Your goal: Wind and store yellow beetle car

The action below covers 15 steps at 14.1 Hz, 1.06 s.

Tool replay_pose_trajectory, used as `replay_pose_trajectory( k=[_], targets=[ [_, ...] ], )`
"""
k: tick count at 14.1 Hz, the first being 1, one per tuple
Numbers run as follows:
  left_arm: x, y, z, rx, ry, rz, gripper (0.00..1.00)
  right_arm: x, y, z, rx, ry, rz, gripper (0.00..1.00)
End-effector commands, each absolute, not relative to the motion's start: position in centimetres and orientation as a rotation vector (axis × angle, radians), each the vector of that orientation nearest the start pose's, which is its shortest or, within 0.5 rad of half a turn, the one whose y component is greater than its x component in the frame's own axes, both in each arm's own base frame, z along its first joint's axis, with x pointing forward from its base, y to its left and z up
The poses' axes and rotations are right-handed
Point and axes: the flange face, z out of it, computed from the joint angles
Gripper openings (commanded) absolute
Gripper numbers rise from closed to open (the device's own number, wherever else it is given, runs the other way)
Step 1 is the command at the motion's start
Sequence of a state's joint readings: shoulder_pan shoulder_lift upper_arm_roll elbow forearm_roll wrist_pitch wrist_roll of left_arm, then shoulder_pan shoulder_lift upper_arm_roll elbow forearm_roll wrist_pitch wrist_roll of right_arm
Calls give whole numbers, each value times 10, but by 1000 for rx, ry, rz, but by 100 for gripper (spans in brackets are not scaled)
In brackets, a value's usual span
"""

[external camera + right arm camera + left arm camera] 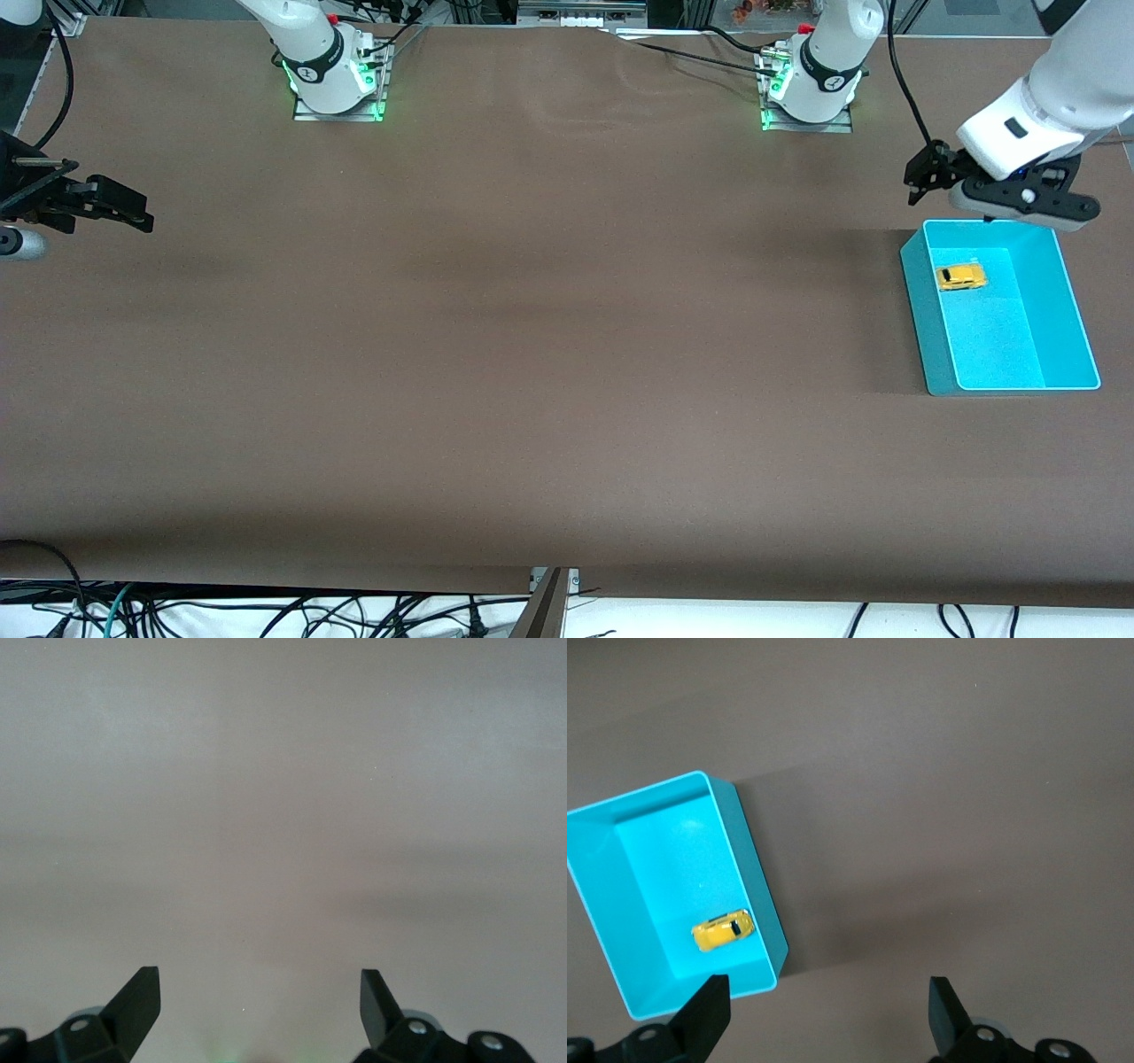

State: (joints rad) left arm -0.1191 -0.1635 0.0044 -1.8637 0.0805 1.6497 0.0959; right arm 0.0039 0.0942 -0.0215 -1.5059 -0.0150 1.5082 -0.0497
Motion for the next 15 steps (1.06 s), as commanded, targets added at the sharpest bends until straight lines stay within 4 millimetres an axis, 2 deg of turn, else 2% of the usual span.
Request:
replay_pose_trajectory(
  k=[1,4,15],
  targets=[
    [496,-49,595,-3145,135,102,100,576,-12,602,-3139,-41,140,100],
    [501,-41,616,-3157,33,33,100,577,-13,601,-3139,-39,140,100],
    [502,-29,613,-3157,-10,47,100,577,-12,600,-3141,-41,140,100]
  ],
)
